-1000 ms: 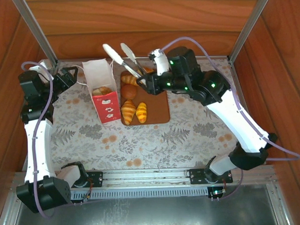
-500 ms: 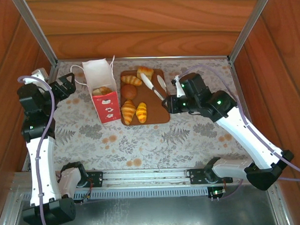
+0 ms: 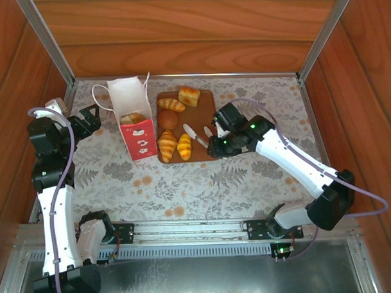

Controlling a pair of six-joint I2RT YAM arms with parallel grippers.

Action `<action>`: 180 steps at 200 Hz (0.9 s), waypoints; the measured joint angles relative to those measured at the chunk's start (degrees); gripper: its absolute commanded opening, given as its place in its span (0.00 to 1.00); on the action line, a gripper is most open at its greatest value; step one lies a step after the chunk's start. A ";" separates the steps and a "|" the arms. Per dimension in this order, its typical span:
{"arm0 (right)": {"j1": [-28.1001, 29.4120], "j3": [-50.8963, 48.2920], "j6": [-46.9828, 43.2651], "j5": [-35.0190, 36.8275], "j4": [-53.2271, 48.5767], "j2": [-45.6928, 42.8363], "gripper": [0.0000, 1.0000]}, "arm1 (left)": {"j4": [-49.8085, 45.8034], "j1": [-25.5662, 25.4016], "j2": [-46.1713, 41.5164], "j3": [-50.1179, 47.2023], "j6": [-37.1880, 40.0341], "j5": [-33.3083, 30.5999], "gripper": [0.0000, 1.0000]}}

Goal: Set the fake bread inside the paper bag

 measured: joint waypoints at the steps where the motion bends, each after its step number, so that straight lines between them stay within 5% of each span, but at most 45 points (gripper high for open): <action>1: 0.00 0.02 0.02 -0.02 0.00 0.09 0.45 | 0.00 0.00 0.00 0.00 0.00 0.00 1.00; 180: 2.45 6.93 -2.36 -2.69 -5.22 13.55 0.41 | 0.00 0.00 1.05 -0.04 0.04 -0.24 1.00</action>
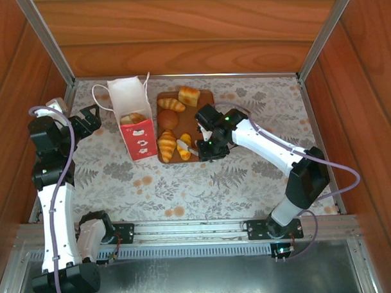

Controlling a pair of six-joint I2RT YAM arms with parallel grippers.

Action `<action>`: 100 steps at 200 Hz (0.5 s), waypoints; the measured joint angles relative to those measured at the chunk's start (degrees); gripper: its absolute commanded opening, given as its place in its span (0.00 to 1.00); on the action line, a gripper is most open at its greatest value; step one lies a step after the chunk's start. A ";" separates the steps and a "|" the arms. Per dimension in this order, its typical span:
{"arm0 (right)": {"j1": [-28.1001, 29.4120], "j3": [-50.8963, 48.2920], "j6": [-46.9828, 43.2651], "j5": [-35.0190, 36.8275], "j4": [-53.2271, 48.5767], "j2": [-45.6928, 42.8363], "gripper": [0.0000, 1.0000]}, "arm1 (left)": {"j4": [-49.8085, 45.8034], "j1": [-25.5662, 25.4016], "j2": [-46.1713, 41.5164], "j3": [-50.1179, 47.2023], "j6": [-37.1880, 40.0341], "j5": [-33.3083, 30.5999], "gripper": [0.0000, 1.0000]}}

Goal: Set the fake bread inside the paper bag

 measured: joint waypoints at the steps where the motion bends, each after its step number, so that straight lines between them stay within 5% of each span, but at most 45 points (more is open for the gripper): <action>1: 0.00 0.00 0.02 -0.04 0.00 0.02 0.41 | 0.00 0.00 0.00 0.00 0.00 0.00 1.00; 100: 0.76 0.42 0.04 -2.05 0.04 2.01 0.40 | 0.02 0.00 0.02 0.00 0.04 0.02 1.00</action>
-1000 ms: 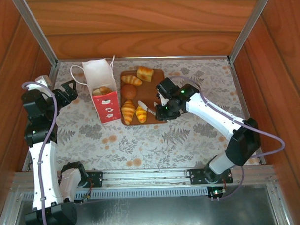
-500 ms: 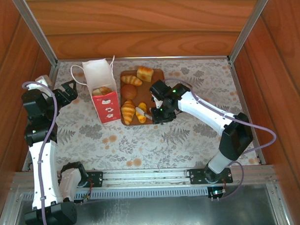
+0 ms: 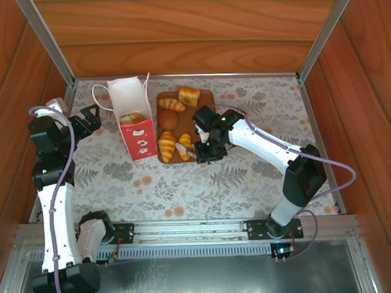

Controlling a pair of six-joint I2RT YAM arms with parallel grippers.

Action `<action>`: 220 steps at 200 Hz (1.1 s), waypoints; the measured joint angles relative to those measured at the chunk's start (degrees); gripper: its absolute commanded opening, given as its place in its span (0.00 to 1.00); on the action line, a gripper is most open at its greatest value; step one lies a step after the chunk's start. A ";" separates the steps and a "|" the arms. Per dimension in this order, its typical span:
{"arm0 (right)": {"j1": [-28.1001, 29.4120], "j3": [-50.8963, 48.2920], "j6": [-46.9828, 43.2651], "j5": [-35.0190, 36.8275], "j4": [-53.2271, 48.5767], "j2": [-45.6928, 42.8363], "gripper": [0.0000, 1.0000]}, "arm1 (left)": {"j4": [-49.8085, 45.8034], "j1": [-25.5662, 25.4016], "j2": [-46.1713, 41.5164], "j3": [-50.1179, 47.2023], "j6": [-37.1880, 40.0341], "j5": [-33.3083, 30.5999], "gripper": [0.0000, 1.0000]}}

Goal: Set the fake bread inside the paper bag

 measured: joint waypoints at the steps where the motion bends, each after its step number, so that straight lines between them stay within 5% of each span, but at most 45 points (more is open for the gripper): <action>1: 0.00 0.00 0.00 -0.02 0.00 0.07 0.40 | -0.02 0.00 0.00 0.00 0.00 0.00 1.00; 64: 0.28 0.22 0.00 -0.42 -0.72 2.10 0.38 | -0.02 0.00 0.11 0.00 0.04 0.00 1.00; 141: 0.28 0.68 0.44 0.83 -1.33 2.19 0.07 | -0.02 0.00 0.15 0.00 0.11 0.00 1.00; 220: 0.28 0.66 1.18 5.42 -1.77 -4.87 0.02 | -0.02 0.00 0.09 0.02 0.09 0.00 1.00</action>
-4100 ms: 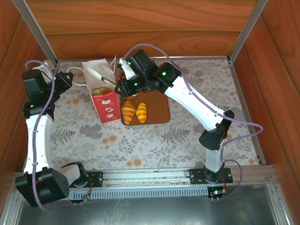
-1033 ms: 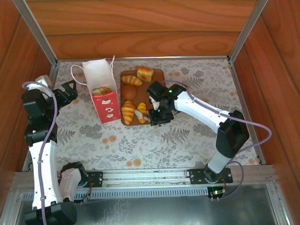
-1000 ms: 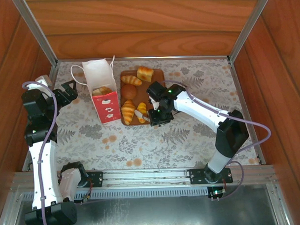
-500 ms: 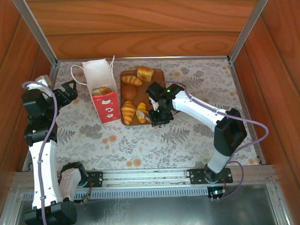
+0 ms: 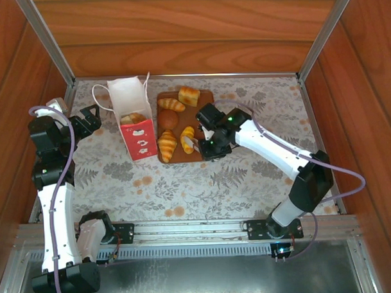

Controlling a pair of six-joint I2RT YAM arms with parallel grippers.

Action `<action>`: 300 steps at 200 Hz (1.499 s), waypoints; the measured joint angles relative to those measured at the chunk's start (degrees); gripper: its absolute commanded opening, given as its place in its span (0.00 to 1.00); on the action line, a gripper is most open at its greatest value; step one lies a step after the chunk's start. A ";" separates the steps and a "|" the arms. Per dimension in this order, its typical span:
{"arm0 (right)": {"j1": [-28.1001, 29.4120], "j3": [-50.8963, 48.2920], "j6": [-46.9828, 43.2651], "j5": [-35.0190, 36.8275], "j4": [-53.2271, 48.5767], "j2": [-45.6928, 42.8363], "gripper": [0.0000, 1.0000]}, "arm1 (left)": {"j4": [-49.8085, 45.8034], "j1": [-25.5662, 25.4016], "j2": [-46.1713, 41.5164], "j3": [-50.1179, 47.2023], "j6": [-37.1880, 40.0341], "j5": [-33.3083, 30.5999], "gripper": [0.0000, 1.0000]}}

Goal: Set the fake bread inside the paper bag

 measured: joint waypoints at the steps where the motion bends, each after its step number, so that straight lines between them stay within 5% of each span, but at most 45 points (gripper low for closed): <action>1: 0.00 0.00 0.02 0.11 0.00 -0.15 0.02 | 0.00 0.00 0.00 0.00 -0.02 0.00 1.00; 190: -0.04 4.79 -1.99 13.07 3.63 -14.05 0.01 | -6.64 0.50 16.06 14.58 -6.56 9.25 0.91; 236: -0.04 10.25 -4.70 13.22 6.27 -14.16 0.01 | -6.97 0.50 21.94 18.71 -6.40 11.21 0.82; 300: 0.07 17.40 -8.66 10.97 11.10 -13.25 0.01 | -7.23 0.50 26.95 23.85 -5.79 12.00 0.57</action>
